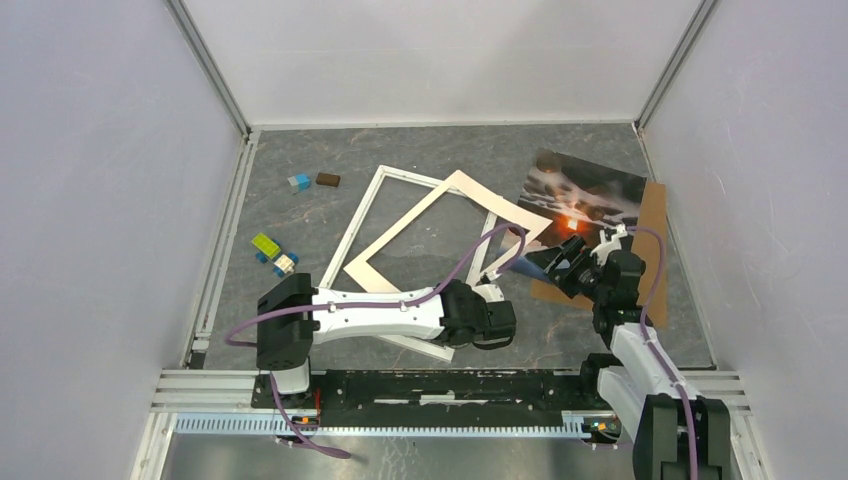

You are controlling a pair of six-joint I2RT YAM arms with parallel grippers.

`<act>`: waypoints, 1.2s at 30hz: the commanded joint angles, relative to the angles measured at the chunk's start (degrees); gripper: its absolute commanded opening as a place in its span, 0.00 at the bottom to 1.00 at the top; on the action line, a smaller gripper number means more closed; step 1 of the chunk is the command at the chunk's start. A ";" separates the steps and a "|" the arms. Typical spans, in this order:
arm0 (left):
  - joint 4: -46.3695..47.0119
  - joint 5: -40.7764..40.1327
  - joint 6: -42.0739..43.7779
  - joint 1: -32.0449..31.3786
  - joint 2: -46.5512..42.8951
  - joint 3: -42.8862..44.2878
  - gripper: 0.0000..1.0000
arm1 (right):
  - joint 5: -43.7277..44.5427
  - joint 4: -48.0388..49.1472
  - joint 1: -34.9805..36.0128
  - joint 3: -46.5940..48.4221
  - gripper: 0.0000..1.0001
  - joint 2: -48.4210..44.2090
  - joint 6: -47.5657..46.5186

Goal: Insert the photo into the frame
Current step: Place the photo frame item in the photo frame.

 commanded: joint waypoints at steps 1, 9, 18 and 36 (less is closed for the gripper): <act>1.34 1.80 -2.94 -0.63 1.16 2.91 0.09 | 3.92 7.55 4.56 0.06 0.96 0.21 8.34; 1.33 2.93 -2.59 -1.23 2.47 4.05 0.17 | 12.75 16.54 15.98 1.03 0.79 8.32 16.62; 2.92 7.21 -2.54 -1.68 -1.99 6.23 0.75 | 19.39 17.87 21.58 0.34 0.36 12.31 20.16; 21.33 21.80 6.83 13.39 -26.13 12.11 0.95 | 12.87 24.68 20.18 2.48 0.51 22.39 11.97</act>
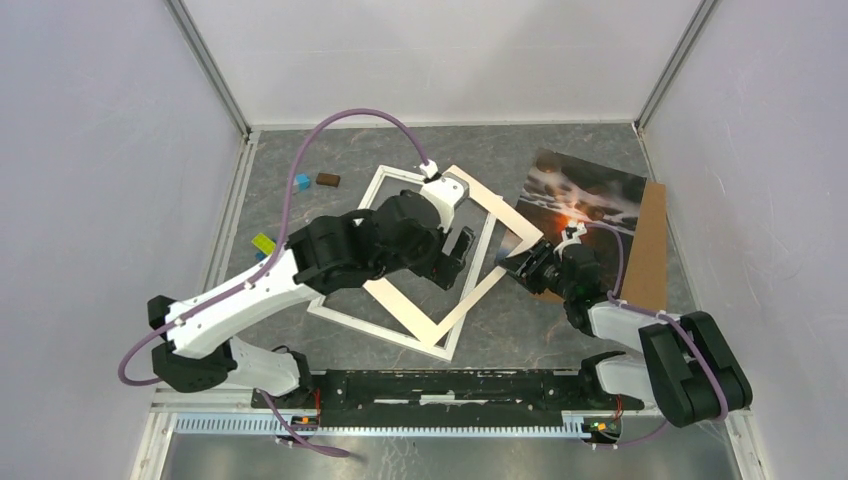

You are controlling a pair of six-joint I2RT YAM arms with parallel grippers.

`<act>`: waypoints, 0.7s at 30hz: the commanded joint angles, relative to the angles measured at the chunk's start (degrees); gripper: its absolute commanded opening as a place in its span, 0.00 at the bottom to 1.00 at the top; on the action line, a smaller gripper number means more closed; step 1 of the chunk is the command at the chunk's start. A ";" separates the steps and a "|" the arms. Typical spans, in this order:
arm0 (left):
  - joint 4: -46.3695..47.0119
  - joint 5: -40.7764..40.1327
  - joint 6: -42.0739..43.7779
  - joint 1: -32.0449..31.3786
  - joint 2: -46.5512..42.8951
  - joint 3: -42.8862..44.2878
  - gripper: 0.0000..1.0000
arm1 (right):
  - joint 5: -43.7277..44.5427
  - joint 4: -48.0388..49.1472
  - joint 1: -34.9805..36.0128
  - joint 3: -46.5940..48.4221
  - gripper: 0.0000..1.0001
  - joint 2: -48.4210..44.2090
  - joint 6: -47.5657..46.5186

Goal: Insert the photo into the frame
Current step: Place the photo frame item in the photo frame.

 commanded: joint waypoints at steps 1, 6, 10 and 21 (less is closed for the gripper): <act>9.52 5.19 6.09 1.57 -2.55 0.29 0.95 | -0.90 7.46 -0.14 1.03 0.51 3.81 -1.80; 15.28 4.29 11.07 2.63 -4.05 0.12 0.96 | -1.64 13.64 0.31 1.19 0.53 9.40 0.54; 19.55 3.35 14.69 3.47 -5.24 -2.67 0.96 | 1.11 11.22 0.75 0.91 0.63 7.87 -0.27; 29.48 -1.09 19.01 4.40 -11.00 -15.73 0.97 | 1.43 8.32 1.52 -1.10 0.65 5.82 0.00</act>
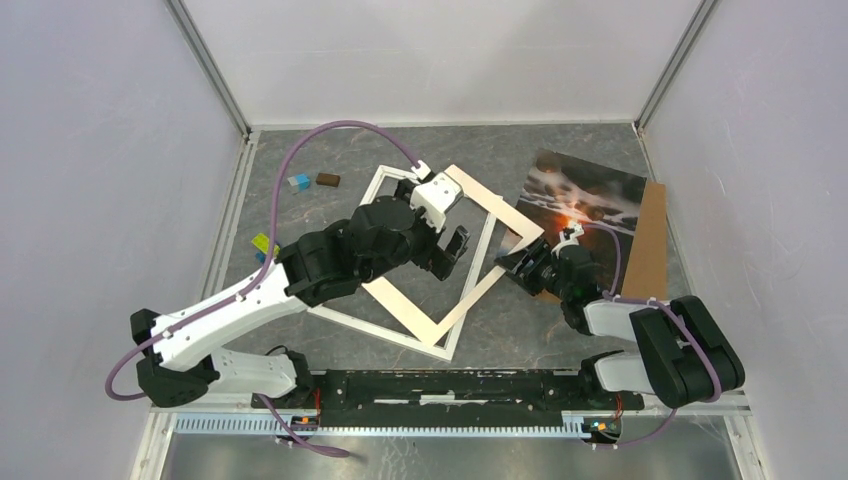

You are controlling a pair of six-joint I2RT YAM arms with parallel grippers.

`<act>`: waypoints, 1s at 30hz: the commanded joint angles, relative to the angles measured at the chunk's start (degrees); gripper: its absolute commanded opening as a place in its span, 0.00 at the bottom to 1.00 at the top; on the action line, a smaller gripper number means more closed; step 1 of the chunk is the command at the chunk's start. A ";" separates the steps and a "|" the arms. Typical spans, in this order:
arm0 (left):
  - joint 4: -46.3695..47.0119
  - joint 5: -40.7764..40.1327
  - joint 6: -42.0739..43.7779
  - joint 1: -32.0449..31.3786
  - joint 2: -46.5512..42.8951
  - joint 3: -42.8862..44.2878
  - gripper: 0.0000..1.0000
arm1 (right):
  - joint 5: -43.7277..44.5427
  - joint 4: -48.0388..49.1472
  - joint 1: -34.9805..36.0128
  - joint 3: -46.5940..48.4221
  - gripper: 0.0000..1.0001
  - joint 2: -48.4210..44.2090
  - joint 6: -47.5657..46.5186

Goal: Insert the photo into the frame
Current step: Place the photo frame item in the photo frame.

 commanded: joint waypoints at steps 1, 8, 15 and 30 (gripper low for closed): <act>7.52 -4.53 4.81 0.15 -4.01 -4.61 0.97 | 0.64 2.72 0.82 -0.83 0.65 0.32 0.31; 10.20 -8.27 5.43 0.20 -5.53 -9.21 0.99 | -0.36 14.02 1.17 0.23 0.54 7.87 4.25; 11.18 -8.80 5.43 0.14 -5.31 -10.48 0.99 | -0.77 16.14 1.43 1.41 0.22 10.78 8.04; 10.48 -8.65 5.43 0.15 -5.78 -10.22 0.99 | -25.26 -19.86 -6.44 23.93 0.00 12.09 -10.36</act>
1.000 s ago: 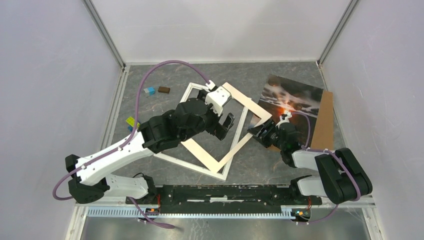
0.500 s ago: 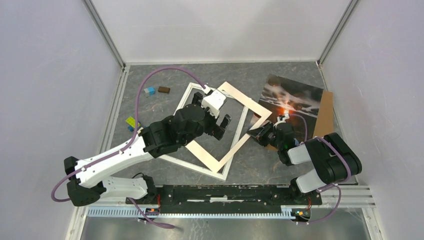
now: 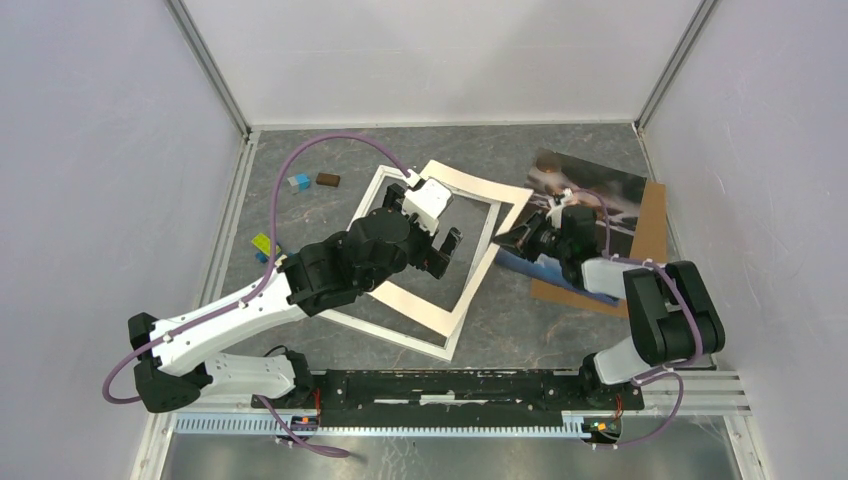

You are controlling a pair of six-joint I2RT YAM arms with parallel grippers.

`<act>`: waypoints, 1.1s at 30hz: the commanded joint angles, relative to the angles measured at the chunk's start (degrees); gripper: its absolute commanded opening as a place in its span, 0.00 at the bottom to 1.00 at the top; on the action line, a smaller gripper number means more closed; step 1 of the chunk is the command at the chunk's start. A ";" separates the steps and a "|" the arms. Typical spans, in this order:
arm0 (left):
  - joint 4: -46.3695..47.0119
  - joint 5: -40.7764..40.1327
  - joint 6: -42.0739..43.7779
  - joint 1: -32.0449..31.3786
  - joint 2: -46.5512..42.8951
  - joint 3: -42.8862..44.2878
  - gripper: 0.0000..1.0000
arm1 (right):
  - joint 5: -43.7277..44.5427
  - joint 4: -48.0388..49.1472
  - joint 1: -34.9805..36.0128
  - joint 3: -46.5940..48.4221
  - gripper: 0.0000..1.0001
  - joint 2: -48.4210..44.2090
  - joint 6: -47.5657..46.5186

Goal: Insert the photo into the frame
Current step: Place the photo frame item in the photo frame.

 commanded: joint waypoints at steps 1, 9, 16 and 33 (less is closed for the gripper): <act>2.20 -0.87 3.42 0.16 -1.60 0.19 0.99 | -10.60 -18.65 -1.05 11.67 0.00 2.33 -14.43; 2.17 -0.54 3.42 0.11 -2.23 0.12 0.99 | -15.07 -26.91 -0.95 17.06 0.00 5.36 -23.18; 1.83 0.10 3.42 0.06 -2.29 0.36 0.99 | -13.41 -28.45 1.87 18.61 0.00 6.41 -23.62; 1.84 0.58 3.42 0.11 -2.47 0.28 0.99 | -3.52 -15.54 4.13 14.17 0.00 4.75 -10.78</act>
